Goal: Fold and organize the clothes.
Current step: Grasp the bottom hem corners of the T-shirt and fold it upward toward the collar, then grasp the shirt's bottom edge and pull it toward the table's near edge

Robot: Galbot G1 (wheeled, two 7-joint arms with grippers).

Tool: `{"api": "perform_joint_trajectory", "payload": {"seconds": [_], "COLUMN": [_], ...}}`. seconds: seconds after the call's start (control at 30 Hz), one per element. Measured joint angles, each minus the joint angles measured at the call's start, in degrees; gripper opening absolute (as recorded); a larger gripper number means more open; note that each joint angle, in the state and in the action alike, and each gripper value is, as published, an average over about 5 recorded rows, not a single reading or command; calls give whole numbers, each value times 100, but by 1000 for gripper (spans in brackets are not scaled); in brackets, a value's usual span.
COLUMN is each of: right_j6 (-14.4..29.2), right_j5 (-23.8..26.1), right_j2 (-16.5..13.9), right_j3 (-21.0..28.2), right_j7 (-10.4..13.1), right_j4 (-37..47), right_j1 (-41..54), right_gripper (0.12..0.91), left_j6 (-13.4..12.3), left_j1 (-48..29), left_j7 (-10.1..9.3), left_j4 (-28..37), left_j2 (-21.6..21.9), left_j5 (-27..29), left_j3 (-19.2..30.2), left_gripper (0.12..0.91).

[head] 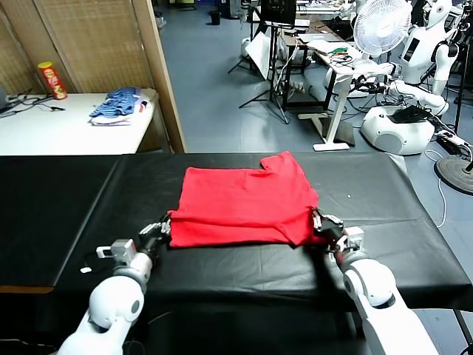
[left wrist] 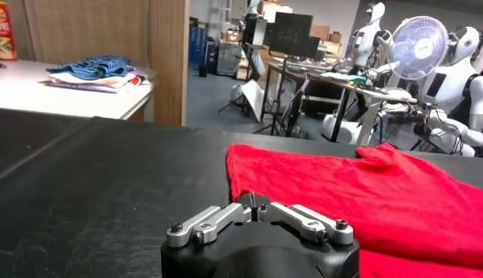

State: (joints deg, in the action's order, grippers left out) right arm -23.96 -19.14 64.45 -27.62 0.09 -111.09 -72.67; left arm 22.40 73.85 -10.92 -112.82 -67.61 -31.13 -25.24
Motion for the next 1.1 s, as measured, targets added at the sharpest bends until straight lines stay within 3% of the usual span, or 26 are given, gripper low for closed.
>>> {"api": "perform_joint_trajectory", "payload": {"seconds": [0.17,0.27,0.47,0.6,0.7,0.83,1.03,1.1], "right_j6": [20,47,60,56,41,-74,-455,-549], "right_j5": [6,0,0,14,29,28,2,-17], "right_j2": [55,102,204,296,361,406,377,343], "right_j3": [-155,-198,-193,-180,-180,-203,-307,-360], "right_j7": [65,76,82,93,148,270,398,405], "right_j4": [-196,-198,-93,-7,9,-97,-407,-542], "right_j1": [-464,-617,-694,-701,-735,-811,-1019,-1151], "right_gripper": [794,781,638,466,303,147,123,123], "left_j6": [17,48,173,204,221,234,326,349], "left_j1": [300,466,667,692,693,706,792,857], "left_j7": [38,58,191,215,236,252,248,224], "left_j4": [-170,-230,-221,-140,-76,-45,-148,-227], "left_j2": [37,38,16,-32,-55,-65,-21,16], "left_j5": [-8,-84,-351,-381,-377,-375,-100,77], "left_j3": [-67,-109,-141,-138,-137,-143,-151,-160], "left_gripper": [676,774,798,790,716,509,204,148]}}
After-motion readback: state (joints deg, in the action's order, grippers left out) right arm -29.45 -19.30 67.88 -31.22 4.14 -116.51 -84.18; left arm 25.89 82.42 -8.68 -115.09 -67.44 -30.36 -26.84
